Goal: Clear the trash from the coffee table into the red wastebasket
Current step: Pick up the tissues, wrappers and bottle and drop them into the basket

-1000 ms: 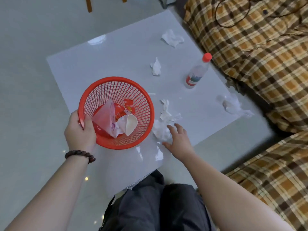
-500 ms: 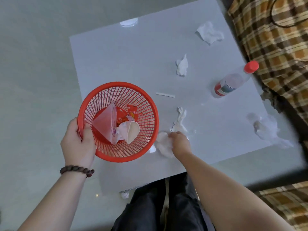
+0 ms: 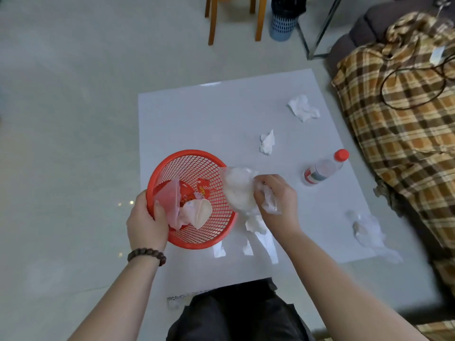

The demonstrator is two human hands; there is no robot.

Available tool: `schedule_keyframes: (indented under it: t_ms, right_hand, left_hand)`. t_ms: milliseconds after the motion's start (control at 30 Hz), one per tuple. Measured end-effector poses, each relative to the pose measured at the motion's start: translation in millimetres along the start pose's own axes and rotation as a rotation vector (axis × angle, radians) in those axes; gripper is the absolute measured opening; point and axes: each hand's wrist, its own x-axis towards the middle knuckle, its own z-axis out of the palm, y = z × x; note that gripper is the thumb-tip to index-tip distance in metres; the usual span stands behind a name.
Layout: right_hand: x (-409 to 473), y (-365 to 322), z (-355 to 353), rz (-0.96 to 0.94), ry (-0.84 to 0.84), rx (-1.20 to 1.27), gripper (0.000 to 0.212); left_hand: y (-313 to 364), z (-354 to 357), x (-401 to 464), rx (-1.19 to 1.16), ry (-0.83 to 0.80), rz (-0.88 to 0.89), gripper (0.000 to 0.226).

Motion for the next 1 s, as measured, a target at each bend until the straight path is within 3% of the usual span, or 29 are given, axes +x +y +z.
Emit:
schedule_keyframes:
  t_ms: [133,333,400,500,600,700,833,1000]
  right_hand:
    - [10.7,-23.1,9.7,-0.069,-0.047,-0.015,0.025]
    - [16.0,-25.4,32.9,0.023,-0.532,-0.276,0.065]
    - [14.5,-21.7,32.5,0.007,-0.611,-0.321,0.072]
    - [12.4,-14.3,21.5,-0.008,-0.548,-0.248,0.073]
    - [11.2,4.9,5.8,-0.013,-0.347,-0.140,0.058]
    - [9.9,49.2,-3.4,0.135,-0.260,-0.182,0.049]
    - [2.8,120.3,12.5,0.293,-0.476,-0.401,0.059]
    - [-8.9,172.6,60.4,0.253,-0.726,-0.585,0.073]
  left_hand:
    - [15.8,1.0,-10.3,-0.069,-0.028,-0.007,0.027]
    - [34.2,6.4,-26.2,-0.118,-0.053,-0.017,0.021]
    - [34.4,6.9,-27.8,-0.124,-0.054,-0.025,0.021]
    - [28.6,5.5,-24.5,-0.120,-0.023,-0.059,0.022]
    - [14.9,2.3,-15.7,-0.074,0.040,-0.083,0.021]
    - [3.0,-0.7,-5.7,-0.008,0.089,-0.104,0.019]
    - [-11.5,-1.1,2.9,0.043,0.088,-0.104,0.022]
    - [-28.8,3.0,7.9,0.060,0.094,-0.112,0.024]
